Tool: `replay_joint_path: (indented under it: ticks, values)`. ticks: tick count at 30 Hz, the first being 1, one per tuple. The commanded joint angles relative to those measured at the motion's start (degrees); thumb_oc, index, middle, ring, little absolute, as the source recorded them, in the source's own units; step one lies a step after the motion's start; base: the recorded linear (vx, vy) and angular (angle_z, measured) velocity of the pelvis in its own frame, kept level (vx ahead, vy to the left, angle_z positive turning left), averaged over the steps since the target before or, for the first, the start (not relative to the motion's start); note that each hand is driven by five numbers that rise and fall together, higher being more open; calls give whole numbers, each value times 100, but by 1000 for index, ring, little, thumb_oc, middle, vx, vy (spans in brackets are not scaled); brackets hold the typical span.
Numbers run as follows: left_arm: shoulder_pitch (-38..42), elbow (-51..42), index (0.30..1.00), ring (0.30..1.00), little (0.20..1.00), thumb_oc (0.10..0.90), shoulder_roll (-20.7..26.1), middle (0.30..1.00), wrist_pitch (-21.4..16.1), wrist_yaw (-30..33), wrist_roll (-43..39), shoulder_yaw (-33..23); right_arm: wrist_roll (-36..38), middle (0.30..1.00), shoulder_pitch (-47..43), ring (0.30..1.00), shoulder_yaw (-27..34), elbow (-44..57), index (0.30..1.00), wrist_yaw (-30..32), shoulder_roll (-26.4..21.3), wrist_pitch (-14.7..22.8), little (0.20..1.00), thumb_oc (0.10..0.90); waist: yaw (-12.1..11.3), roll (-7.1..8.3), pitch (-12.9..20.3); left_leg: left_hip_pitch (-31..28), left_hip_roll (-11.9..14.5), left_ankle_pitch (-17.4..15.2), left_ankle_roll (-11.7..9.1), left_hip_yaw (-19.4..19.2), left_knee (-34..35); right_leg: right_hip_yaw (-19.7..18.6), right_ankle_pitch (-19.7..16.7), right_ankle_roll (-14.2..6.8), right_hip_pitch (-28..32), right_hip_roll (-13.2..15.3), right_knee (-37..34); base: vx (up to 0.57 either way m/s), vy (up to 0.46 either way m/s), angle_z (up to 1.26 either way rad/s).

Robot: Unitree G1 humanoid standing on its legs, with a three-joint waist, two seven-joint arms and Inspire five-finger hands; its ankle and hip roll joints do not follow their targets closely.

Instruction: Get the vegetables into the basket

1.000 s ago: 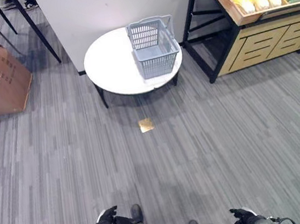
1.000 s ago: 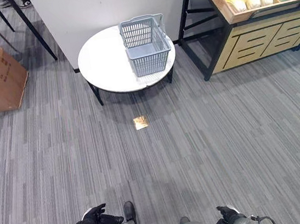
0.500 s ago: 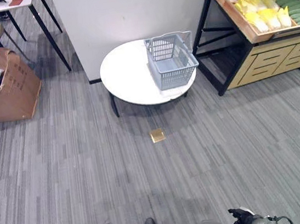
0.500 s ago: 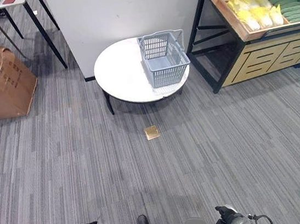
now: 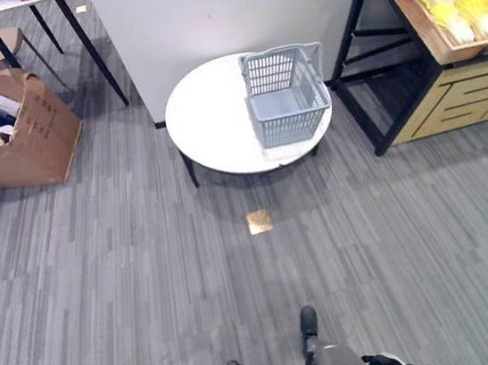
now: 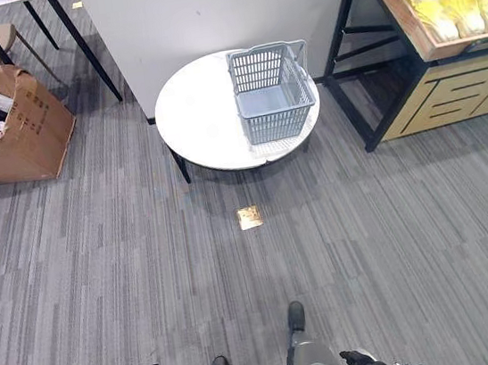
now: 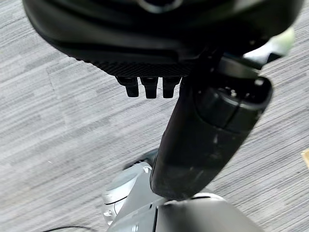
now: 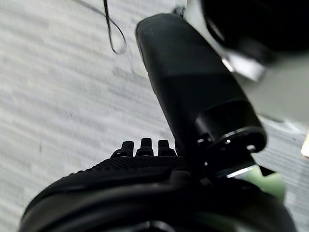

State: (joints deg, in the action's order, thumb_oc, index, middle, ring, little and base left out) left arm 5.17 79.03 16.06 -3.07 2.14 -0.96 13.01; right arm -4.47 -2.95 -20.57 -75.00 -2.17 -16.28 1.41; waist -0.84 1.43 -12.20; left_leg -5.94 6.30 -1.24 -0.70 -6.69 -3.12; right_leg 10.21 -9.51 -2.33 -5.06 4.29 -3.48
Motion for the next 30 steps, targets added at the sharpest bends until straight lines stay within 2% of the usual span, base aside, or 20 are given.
replay_joint_path:
  ticks: [1, 4, 5, 7, 9, 12, 13, 15, 16, 17, 19, 20, 22, 25, 26, 28, 30]
  values:
    - [228, -24, 1000, 1000, 1000, 900, -80, 1000, -174, 101, -30, 74, 310, 1000, -333, 1000, -77, -14, 1000, 114, -15, 264, 1000, 900, -29, 112, 73, 111, -232, -262, -221, 87, -137, -185, 217, -243, -393, 287, 850, 122, -218, 5]
    - [255, -56, 1000, 1000, 1000, 900, -97, 1000, -181, 115, -74, 92, 351, 1000, -359, 1000, -100, 35, 1000, 137, -72, 284, 1000, 900, -24, 99, 52, 227, -141, -166, -334, 154, -408, -140, 332, -163, -381, 203, 890, 112, -246, 10]
    - [300, -73, 1000, 1000, 1000, 900, -136, 1000, -193, 133, -117, 126, 382, 1000, -375, 1000, -64, -20, 1000, 166, -131, 290, 1000, 900, -47, 103, -21, 517, -79, 59, -437, 256, -949, -112, 437, -49, -297, 138, 907, 69, -194, 11]
    - [340, -75, 1000, 1000, 1000, 900, -159, 1000, -187, 142, -157, 149, 386, 1000, -366, 1000, 8, -108, 1000, 209, -183, 282, 1000, 900, -44, 125, -80, 754, -92, 259, -491, 387, -1420, -74, 541, 59, -195, 91, 931, 109, -191, 14]
    - [335, -70, 1000, 1000, 1000, 900, -174, 1000, -184, 124, -184, 178, 373, 1000, -324, 1000, 60, -190, 1000, 225, -218, 257, 1000, 900, -61, 124, -101, 890, -143, 429, -478, 503, -1601, -45, 650, 116, -79, 78, 957, 133, -78, 15]
    - [309, -65, 1000, 1000, 1000, 900, -189, 1000, -191, 101, -167, 223, 339, 1000, -261, 1000, 132, -270, 1000, 240, -254, 235, 1000, 900, -60, 158, -103, 1223, -144, 334, -367, 370, -1241, -21, 704, 58, 98, 183, 884, 158, 16, 14]
    - [292, -77, 1000, 1000, 1000, 900, -198, 1000, -198, 125, -177, 219, 326, 1000, -255, 1000, 135, -265, 1000, 263, -259, 235, 1000, 900, -98, 136, -92, 1358, -67, 296, -323, 287, -708, -60, 773, 11, 139, 205, 848, 200, 125, 25]
    - [272, -85, 1000, 1000, 1000, 900, -217, 1000, -212, 154, -195, 221, 299, 1000, -270, 1000, 125, -255, 1000, 310, -269, 238, 1000, 900, -177, 30, -83, 1622, 115, 697, -375, 340, -134, -137, 842, -10, 236, 174, 802, 178, 143, 15]
    - [271, -85, 1000, 1000, 1000, 900, -218, 1000, -213, 155, -195, 222, 298, 1000, -268, 1000, 125, -255, 1000, 310, -270, 238, 1000, 900, -179, 33, -89, 1603, 113, 704, -377, 337, -116, -138, 849, -10, 245, 177, 806, 215, 170, -3]
    - [244, -54, 1000, 1000, 1000, 900, -233, 1000, -216, 118, -172, 240, 264, 1000, -279, 1000, 110, -234, 1000, 303, -260, 248, 1000, 900, -231, -25, -78, 1673, 275, 995, -455, 314, 188, -222, 897, -25, 359, 168, 791, 143, 109, -20]
    - [199, -2, 1000, 1000, 1000, 900, -242, 1000, -215, 64, -138, 233, 252, 1000, -277, 1000, 128, -238, 1000, 289, -240, 256, 1000, 900, -236, -39, -51, 1627, 339, 1043, -474, 146, 250, -259, 950, -45, 444, 187, 787, 209, 180, -45]
    - [129, 29, 1000, 1000, 1000, 900, -249, 1000, -199, 18, -94, 221, 238, 1000, -271, 1000, 144, -230, 1000, 254, -214, 251, 1000, 900, -220, -49, 26, 1534, 342, 968, -453, 35, 299, -309, 1009, -89, 499, 206, 794, 312, 340, -61]
    - [116, 64, 1000, 1000, 1000, 900, -202, 1000, -198, -18, -15, 227, 218, 1000, -261, 1000, 171, -260, 1000, 230, -115, 227, 1000, 900, -225, 4, 138, 1304, 134, 853, -308, -158, 423, -426, 929, -243, 570, 449, 880, 336, 493, -52]
    - [159, 39, 1000, 1000, 1000, 900, -97, 1000, -196, -51, -25, 189, 195, 1000, -259, 1000, 166, -294, 1000, 180, -14, 194, 1000, 900, -239, 153, 128, 1261, -165, 505, -60, -315, 175, -621, 615, -453, 535, 746, 1047, 194, 392, -26]
    - [187, 23, 1000, 1000, 1000, 900, -36, 1000, -195, -41, -6, 182, 205, 1000, -267, 1000, 170, -273, 1000, 174, 16, 183, 1000, 900, -246, 220, 124, 1265, -292, 388, 31, -345, 108, -678, 408, -518, 515, 854, 1082, 130, 326, 1]
    - [197, 17, 1000, 1000, 1000, 900, 33, 1000, -182, -23, 21, 144, 226, 1000, -281, 1000, 157, -220, 1000, 154, 73, 181, 1000, 900, -262, 293, 118, 1250, -456, 210, 164, -405, 22, -774, 111, -585, 406, 971, 1252, 101, 285, 18]
    - [189, 25, 1000, 1000, 1000, 900, 85, 1000, -163, -13, -4, 88, 223, 1000, -306, 1000, 135, -179, 1000, 152, 106, 181, 1000, 900, -291, 310, 83, 1206, -497, 122, 243, -467, -10, -721, -25, -601, 258, 1010, 1529, 68, 245, 4]
